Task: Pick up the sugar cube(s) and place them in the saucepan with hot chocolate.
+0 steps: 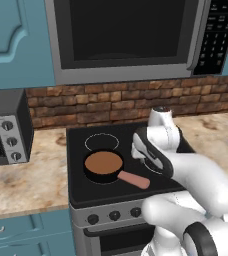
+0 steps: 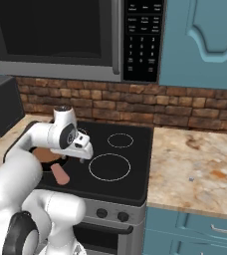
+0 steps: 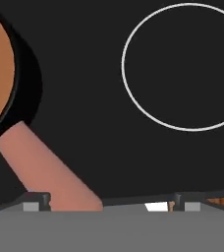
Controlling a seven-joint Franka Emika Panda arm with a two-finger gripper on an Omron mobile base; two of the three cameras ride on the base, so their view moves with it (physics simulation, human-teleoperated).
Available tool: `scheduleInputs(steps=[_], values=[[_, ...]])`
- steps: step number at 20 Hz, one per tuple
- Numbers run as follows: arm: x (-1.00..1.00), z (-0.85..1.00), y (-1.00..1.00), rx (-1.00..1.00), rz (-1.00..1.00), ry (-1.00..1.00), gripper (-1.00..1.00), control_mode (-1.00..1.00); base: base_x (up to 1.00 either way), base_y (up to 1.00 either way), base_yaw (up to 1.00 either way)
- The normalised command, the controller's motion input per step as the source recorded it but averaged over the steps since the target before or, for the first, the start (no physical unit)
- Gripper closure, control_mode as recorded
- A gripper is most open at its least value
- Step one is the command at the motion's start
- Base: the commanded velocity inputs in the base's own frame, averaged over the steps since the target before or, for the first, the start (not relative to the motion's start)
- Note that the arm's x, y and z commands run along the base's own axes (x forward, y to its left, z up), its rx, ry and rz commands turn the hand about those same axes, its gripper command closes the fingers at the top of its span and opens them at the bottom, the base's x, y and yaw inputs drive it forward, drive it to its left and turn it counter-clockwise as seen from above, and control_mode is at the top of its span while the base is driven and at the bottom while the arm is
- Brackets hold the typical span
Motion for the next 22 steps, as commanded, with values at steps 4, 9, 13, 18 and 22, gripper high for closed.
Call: scheduleInputs(steps=[4, 9, 13, 18, 22], values=[[-0.03, 0.0, -0.98, 0.0, -0.23, 0.0, -1.0, -1.0, 0.0, 0.0, 0.0], [0.0, 0.0, -1.0, 0.0, -0.18, 0.01, -1.0, -1.0, 0.0, 0.0, 0.0], [0.0, 0.01, -0.98, 0.08, -0.05, 0.01, -1.0, -1.0, 0.0, 0.0, 0.0], [0.04, 0.08, -0.99, 0.07, 0.0, 0.07, -1.0, -1.0, 0.0, 0.0, 0.0], [0.0, 0.39, -0.98, 0.23, 0.1, -0.01, -1.0, -1.0, 0.0, 0.0, 0.0]])
